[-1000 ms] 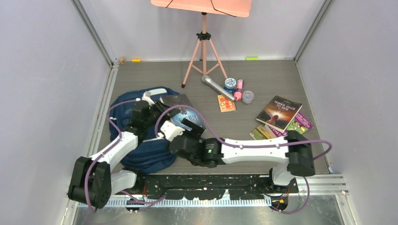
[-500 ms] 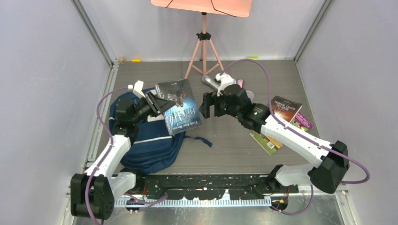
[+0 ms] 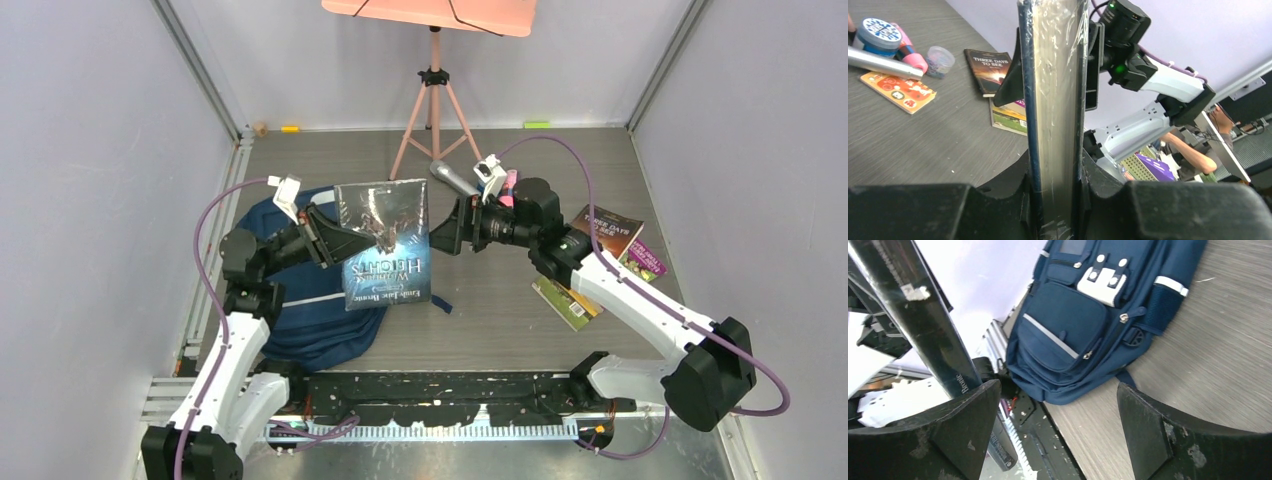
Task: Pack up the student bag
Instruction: Pick up the book from the center of the board.
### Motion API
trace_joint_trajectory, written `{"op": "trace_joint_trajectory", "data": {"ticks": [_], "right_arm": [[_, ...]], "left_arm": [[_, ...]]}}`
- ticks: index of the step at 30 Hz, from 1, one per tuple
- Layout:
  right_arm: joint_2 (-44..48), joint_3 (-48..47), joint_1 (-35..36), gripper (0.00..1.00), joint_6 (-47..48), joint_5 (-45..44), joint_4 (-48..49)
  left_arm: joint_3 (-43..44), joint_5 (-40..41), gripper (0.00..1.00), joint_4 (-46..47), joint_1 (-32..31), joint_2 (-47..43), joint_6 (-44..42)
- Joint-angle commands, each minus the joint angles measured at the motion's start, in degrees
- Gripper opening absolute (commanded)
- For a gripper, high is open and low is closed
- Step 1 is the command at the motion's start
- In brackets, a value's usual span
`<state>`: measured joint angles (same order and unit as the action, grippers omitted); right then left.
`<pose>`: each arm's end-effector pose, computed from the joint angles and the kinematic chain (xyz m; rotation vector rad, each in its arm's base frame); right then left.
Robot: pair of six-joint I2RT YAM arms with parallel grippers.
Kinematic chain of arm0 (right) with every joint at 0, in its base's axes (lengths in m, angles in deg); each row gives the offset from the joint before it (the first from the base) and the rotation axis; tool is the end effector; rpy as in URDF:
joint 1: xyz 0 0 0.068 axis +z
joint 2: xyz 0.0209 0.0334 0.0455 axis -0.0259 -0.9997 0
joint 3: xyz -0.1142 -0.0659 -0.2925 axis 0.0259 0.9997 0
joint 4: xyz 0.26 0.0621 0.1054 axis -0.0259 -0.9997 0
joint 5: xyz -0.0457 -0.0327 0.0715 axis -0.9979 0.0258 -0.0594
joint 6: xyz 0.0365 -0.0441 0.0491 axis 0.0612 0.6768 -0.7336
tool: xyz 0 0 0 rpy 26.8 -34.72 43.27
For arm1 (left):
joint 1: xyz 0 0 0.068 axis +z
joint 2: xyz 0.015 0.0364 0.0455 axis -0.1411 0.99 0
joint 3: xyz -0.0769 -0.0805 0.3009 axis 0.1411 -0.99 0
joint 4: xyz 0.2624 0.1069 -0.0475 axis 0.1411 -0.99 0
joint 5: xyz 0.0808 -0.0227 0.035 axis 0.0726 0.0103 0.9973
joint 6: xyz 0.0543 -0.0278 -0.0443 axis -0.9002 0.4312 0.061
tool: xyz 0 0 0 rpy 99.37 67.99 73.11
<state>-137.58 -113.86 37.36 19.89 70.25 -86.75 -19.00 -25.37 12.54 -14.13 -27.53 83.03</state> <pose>0.2334 0.2052 0.3596 -0.4295 1.9890 1.2338 0.1776 -0.0735 0.3647 0.3065 1.5966 -1.5527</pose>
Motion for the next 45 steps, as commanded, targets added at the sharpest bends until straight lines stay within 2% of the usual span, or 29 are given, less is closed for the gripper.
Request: {"op": "trace_joint_trajectory", "data": {"ticks": [1,7,10,13,16,20,25,29,38,40,42,43,44,45], "right_arm": [[1.06,0.29,1.43,0.93,-6.91,12.25,15.85],[-0.59,-1.23,4.48,0.91,-7.00,12.49,17.77],[0.25,-1.82,4.43,0.91,-4.49,7.17,14.35],[2.00,-1.67,3.63,0.91,-1.63,1.18,8.69],[5.67,0.26,1.05,0.93,-1.71,-0.25,8.39],[10.22,2.95,-1.27,0.94,-1.72,0.57,8.93],[12.04,4.98,-1.68,0.95,-3.49,4.37,11.88],[9.52,4.44,-0.61,0.94,-5.74,9.99,16.58],[2.22,1.63,7.22,0.91,-4.61,8.06,19.60],[0.36,1.08,9.28,0.86,-5.37,8.11,22.19],[-1.27,0.19,11.09,0.75,-6.09,8.01,24.06],[-2.06,-0.05,11.85,0.61,-6.27,7.90,24.74],[-2.44,-0.24,12.11,0.53,-6.68,7.37,25.09],[-2.52,-0.17,12.31,0.37,-6.87,6.92,25.48]], "left_arm": [[2.14,-0.41,0.00,6.75,-0.04,-0.18,1.81],[2.39,-0.10,0.00,8.16,-0.09,-0.14,2.51],[2.96,-0.42,0.00,7.80,-0.04,-0.70,2.11],[4.50,-0.15,0.00,4.34,-0.04,-1.84,-0.07],[6.25,0.65,0.00,-0.93,-0.05,-3.10,-3.68],[6.83,2.89,0.00,-2.91,-0.04,-4.26,-5.45],[6.10,3.66,0.00,-0.10,-0.05,-3.84,-3.14],[5.68,3.14,0.00,4.07,-0.05,-2.88,0.22],[5.24,2.67,0.00,8.55,-0.09,-2.64,3.97],[5.15,2.60,0.00,8.68,-0.05,-2.58,4.37],[5.02,2.56,0.00,8.56,-0.04,-2.58,4.40],[4.90,2.63,0.00,8.55,-0.04,-2.58,4.33],[4.81,2.80,0.00,8.40,-0.04,-2.62,4.28],[4.78,2.92,0.00,8.26,-0.04,-2.66,4.16]]}}
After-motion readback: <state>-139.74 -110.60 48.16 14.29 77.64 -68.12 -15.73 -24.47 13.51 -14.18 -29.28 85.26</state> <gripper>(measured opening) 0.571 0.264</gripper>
